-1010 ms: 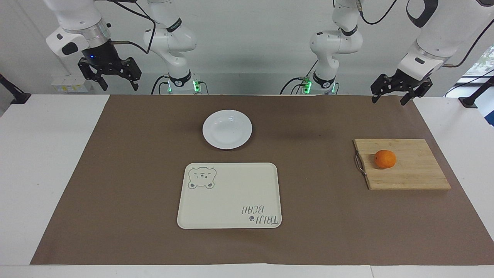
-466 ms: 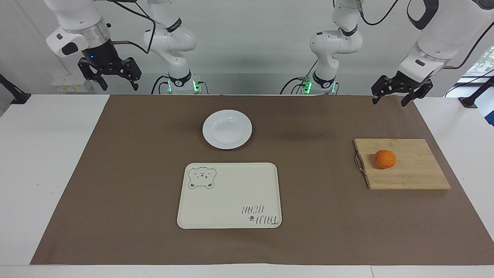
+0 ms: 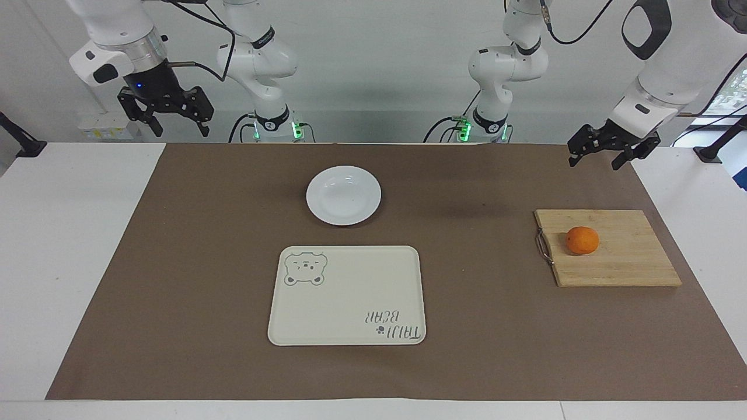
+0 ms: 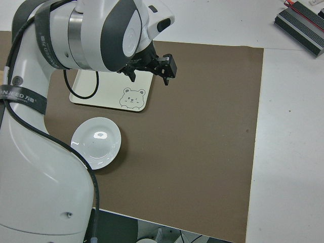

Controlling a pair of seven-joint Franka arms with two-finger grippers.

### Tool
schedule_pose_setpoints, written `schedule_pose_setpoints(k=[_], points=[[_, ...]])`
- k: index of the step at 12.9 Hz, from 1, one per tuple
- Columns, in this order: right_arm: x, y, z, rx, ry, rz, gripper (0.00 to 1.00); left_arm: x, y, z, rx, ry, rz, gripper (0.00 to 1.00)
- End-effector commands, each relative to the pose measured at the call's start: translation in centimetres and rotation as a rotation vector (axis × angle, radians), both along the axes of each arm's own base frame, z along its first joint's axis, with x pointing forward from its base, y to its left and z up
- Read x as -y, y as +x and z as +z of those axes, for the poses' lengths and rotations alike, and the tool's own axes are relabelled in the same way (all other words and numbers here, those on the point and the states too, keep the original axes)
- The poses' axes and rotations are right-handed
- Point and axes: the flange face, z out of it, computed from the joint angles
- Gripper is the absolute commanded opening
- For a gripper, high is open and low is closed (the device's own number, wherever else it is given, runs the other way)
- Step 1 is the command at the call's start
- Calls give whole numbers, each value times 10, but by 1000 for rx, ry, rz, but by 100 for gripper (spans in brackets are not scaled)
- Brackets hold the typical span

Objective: Place orange and plate with both arms

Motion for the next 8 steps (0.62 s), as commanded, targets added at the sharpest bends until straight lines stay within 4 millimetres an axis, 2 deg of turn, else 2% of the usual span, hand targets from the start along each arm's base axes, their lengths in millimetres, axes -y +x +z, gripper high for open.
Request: schedule_pose_setpoints(k=[1,5,8], points=[[1,-5,1,-6,-10,-17,100,-22,7,-9,25,5,-33,100],[1,-5,1,-6,-10,-17,100,-38,28,-41,41,3,-48,100],[1,-5,1,-6,-10,-17,100,-56,40,-76,61,6,-33,100]])
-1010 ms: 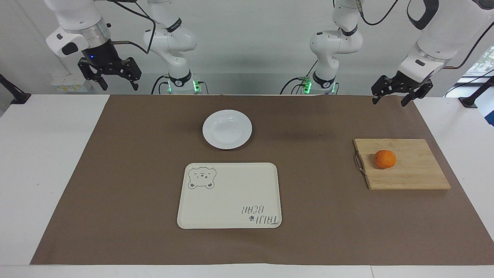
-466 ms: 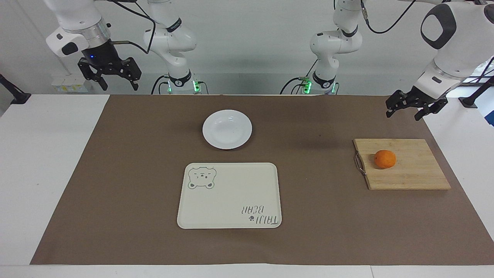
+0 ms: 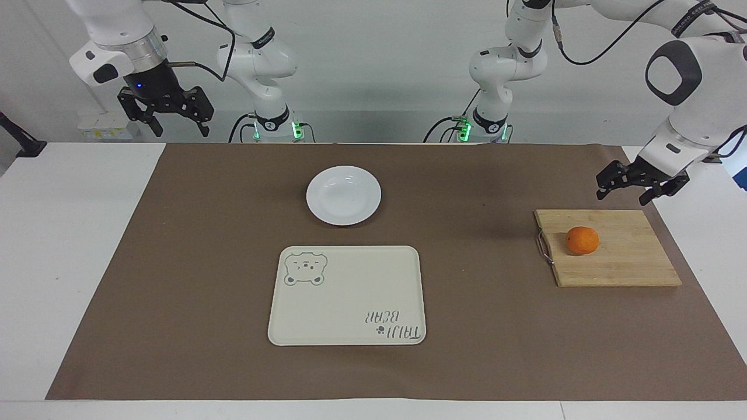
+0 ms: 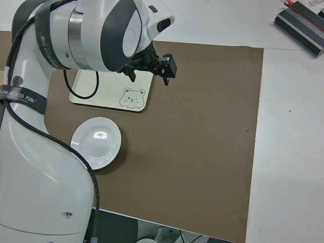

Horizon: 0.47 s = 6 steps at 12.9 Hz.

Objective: Place orange and plate with both arms

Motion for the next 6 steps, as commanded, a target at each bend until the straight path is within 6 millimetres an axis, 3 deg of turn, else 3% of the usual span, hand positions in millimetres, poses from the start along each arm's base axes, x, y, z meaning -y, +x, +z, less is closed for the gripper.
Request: schedule_pose_setpoints(k=[1,6], points=[[1,-5,0,-8,-10,-17,100,-15,5,-30,27,8,-7,100],[2,-5,1,-6,-10,-19,100,-19,12,-95,35,9,-2,100]])
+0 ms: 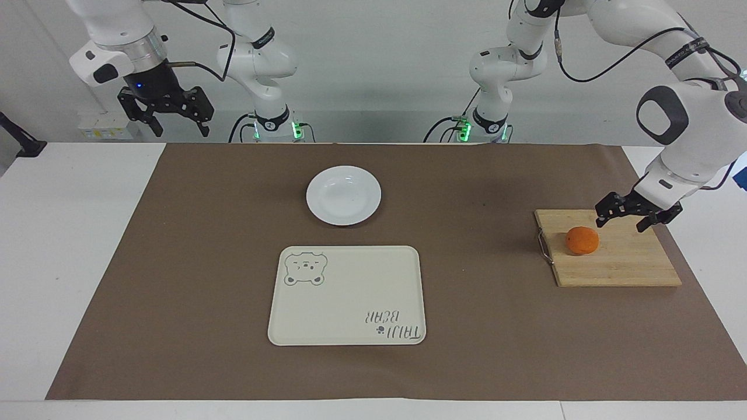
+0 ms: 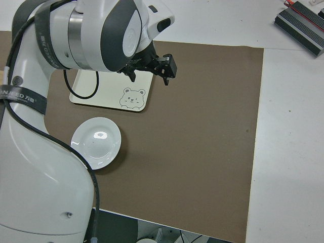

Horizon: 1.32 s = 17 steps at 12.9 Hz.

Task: Place orange and plate with both arms
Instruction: 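Lower the left gripper onto the orange and close on it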

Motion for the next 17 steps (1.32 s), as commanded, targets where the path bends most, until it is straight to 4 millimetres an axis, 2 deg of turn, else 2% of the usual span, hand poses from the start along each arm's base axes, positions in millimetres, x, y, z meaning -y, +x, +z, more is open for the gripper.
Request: schedule_pose_setpoints(k=[1,3,4,7,11,14,15,16,17], points=[[1,-5,1,-6,-10,-17,100,-3,-8,-34,6,6,-9,100],[1,-5,1,-6,-10,-17,100,-9,-19,-63,-7,4,-13,100],[1,-5,1,-6,-10,-17,100,-16,-23,-73,-10,4,-2,100],[1,-5,1,-6,-10,-17,100,-16,-34,-97,-36,-1,24,100],[2,-5,1,-6,-10,-19,100,-10,-43,-118,-52,-2,102,100],[1,-5,1,-6,-10,-17,100,-11,-45,-123,-56,-3,143,100],[1,-5,1,-6,-10,-17,100,-8,-44,-124,-53,-8,178,39],[1,-5,1,-6,-10,-17,100,-7,-44,-124,-54,-8,177,0],[1,-5,1,-6,-10,-17,100,-8,-43,-122,-56,-8,177,0]])
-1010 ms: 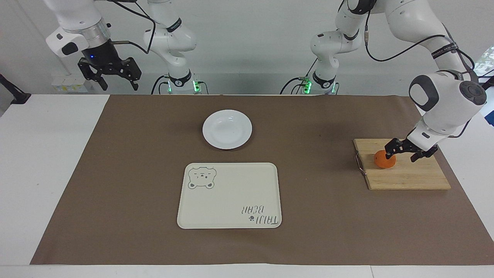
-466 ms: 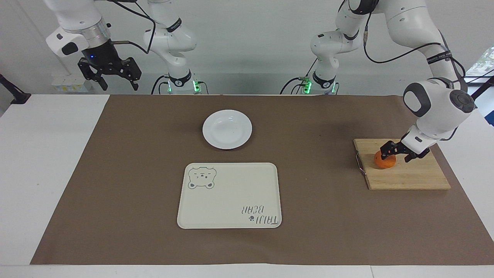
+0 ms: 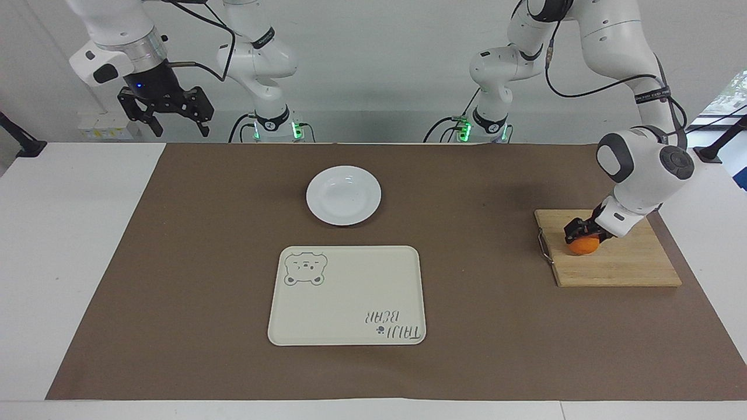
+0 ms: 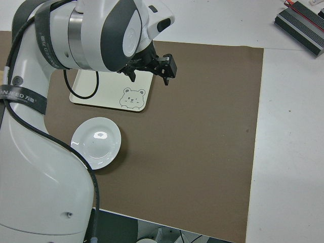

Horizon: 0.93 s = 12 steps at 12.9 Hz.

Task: Place orange and plate with both arms
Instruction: 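Lower the left gripper onto the orange and close on it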

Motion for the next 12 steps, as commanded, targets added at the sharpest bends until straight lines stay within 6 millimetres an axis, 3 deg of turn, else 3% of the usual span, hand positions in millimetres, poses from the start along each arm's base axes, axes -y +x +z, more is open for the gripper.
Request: schedule_pose_setpoints(k=[1,8,10,12], points=[[1,-5,1,-6,-10,-17,100,1,0,5,19,2,24,0],[1,-5,1,-6,-10,-17,100,5,27,84,11,-4,41,0],[1,-5,1,-6,-10,-17,100,16,33,108,22,-4,66,0],[2,-5,1,-6,-10,-19,100,44,38,122,39,-1,89,0]])
